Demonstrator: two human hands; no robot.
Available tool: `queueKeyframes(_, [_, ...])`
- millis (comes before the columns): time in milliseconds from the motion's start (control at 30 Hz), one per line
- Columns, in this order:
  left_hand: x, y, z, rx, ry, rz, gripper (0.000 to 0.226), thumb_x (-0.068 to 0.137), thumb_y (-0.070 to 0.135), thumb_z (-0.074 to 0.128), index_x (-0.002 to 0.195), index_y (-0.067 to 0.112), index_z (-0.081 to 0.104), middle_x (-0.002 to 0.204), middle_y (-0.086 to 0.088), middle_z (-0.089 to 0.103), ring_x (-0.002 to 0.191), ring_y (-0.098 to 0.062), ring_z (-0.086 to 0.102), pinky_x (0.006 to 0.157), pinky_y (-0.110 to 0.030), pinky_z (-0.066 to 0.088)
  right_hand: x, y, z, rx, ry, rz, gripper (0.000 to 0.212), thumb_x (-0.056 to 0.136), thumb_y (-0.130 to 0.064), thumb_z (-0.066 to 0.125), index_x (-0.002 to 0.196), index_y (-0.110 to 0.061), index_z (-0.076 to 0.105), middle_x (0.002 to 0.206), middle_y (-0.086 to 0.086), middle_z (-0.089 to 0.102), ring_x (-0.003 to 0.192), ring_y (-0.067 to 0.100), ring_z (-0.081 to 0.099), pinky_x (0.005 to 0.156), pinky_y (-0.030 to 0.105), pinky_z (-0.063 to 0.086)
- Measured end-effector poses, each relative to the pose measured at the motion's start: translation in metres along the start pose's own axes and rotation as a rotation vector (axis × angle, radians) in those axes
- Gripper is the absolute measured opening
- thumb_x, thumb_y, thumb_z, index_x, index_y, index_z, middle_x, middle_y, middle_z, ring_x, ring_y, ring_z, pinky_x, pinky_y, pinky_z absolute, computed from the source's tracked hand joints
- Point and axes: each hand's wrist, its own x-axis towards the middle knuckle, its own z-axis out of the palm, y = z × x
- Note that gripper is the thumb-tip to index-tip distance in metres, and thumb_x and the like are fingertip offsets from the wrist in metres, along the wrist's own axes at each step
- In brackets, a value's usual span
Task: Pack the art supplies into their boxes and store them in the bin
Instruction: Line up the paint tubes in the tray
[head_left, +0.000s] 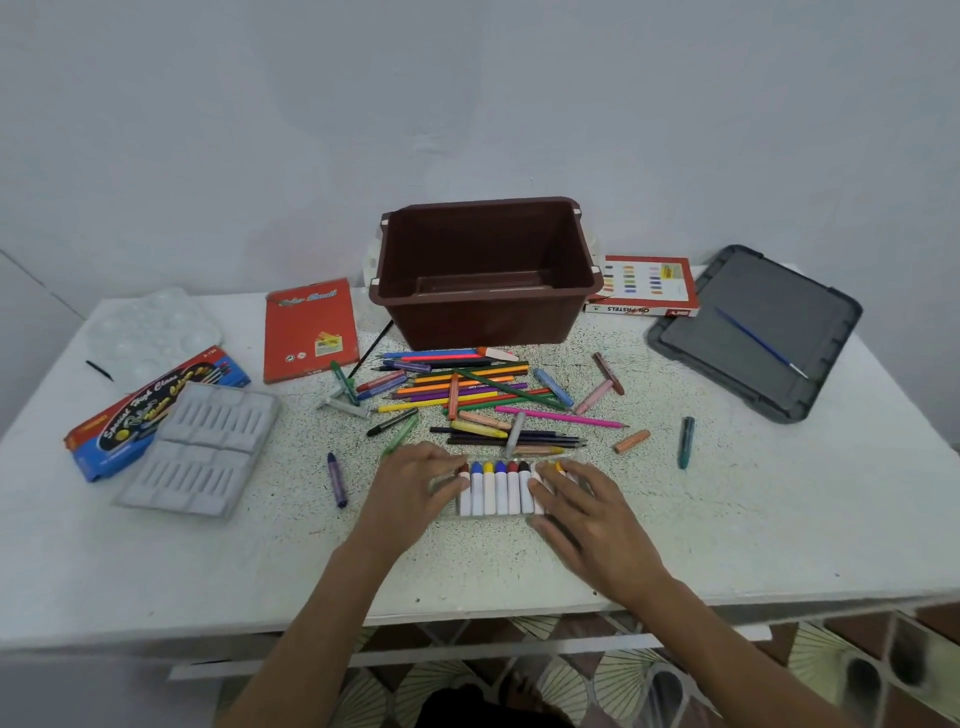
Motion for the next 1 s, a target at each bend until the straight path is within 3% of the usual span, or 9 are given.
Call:
queueKeyframes(167, [-0.009, -0.008, 0.009, 0.068, 0.005, 0.065, 0.055, 0.091, 0.055, 0.04, 0.128, 0.023, 0.066, 0.111, 0.009, 0.063, 0.107, -0.008, 0.05, 0.098, -0.039, 0.033, 0.0, 0.0, 0.0, -0.005, -0.006, -0.005, 0.041, 0.1, -0.04, 0.056, 0.13, -0.014, 0.063, 0.14, 0.005, 0.057, 0.13, 0.029, 0.049, 0.101, 0.049, 0.045])
queueKeyframes(267, [-0.014, -0.012, 0.013, 0.112, 0.047, 0.151, 0.05, 0.093, 0.048, 0.042, 0.126, 0.019, 0.067, 0.111, 0.007, 0.063, 0.106, -0.006, 0.041, 0.089, -0.037, 0.035, 0.001, 0.0, 0.0, -0.001, -0.006, -0.004, 0.041, 0.1, -0.04, 0.056, 0.13, -0.013, 0.063, 0.14, 0.005, 0.057, 0.13, 0.03, 0.05, 0.102, 0.048, 0.044])
queueKeyframes(500, [-0.012, -0.014, 0.011, 0.174, 0.106, 0.218, 0.044, 0.091, 0.047, 0.048, 0.119, 0.021, 0.069, 0.109, 0.008, 0.065, 0.104, -0.006, 0.047, 0.093, -0.024, 0.026, 0.001, -0.001, -0.001, -0.004, -0.002, -0.003, 0.041, 0.1, -0.04, 0.056, 0.131, -0.014, 0.063, 0.141, 0.004, 0.057, 0.129, 0.029, 0.05, 0.101, 0.049, 0.045])
queueKeyframes(733, [0.037, -0.004, -0.001, 0.106, 0.199, 0.212, 0.03, 0.093, 0.03, 0.052, 0.109, 0.015, 0.072, 0.092, 0.004, 0.07, 0.082, -0.01, 0.061, 0.077, -0.036, 0.052, 0.003, -0.003, -0.003, -0.001, 0.011, -0.008, 0.04, 0.1, -0.039, 0.057, 0.129, -0.013, 0.064, 0.138, 0.005, 0.058, 0.128, 0.03, 0.05, 0.101, 0.048, 0.045])
queueKeyframes(800, [0.057, -0.001, -0.003, 0.107, 0.206, 0.196, 0.025, 0.095, 0.026, 0.054, 0.108, 0.015, 0.073, 0.091, 0.003, 0.07, 0.081, -0.012, 0.062, 0.075, -0.04, 0.053, 0.003, -0.003, -0.003, -0.01, 0.011, -0.008, 0.04, 0.1, -0.04, 0.056, 0.129, -0.013, 0.064, 0.139, 0.005, 0.058, 0.128, 0.03, 0.05, 0.102, 0.047, 0.045])
queueKeyframes(1000, [0.112, 0.02, -0.001, 0.228, 0.081, 0.025, 0.035, 0.098, 0.022, 0.056, 0.132, 0.018, 0.06, 0.123, -0.004, 0.06, 0.109, -0.023, 0.059, 0.093, -0.044, 0.049, 0.003, -0.002, -0.003, -0.027, -0.003, -0.004, 0.041, 0.1, -0.041, 0.055, 0.131, -0.014, 0.062, 0.14, 0.005, 0.057, 0.129, 0.029, 0.05, 0.102, 0.048, 0.044])
